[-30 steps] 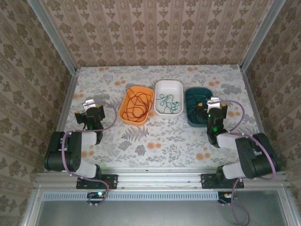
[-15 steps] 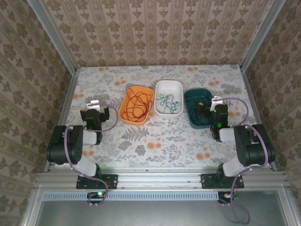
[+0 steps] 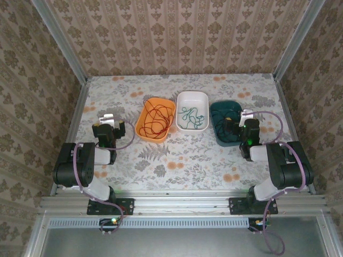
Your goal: Untangle the cables
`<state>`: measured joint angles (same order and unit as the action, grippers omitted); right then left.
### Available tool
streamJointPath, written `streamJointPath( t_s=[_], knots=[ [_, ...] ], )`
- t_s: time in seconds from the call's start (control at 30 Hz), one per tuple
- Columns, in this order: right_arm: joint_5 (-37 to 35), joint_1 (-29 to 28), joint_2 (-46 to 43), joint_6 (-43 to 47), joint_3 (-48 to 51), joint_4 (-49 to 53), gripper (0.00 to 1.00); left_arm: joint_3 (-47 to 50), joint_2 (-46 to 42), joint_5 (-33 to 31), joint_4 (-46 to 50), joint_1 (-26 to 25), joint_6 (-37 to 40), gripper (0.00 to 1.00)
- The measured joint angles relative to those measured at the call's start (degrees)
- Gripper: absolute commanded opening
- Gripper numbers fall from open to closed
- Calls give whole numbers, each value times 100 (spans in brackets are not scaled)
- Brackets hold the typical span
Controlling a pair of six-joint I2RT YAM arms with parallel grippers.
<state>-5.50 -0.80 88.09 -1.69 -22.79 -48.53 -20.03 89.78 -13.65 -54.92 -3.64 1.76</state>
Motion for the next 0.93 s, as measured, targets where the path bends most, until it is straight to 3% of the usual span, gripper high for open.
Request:
streamJointPath(
  t_s=[0.93],
  knots=[
    [133,28,0,-7,-13,57,100,0,0,0,0,0,2,100]
  ],
)
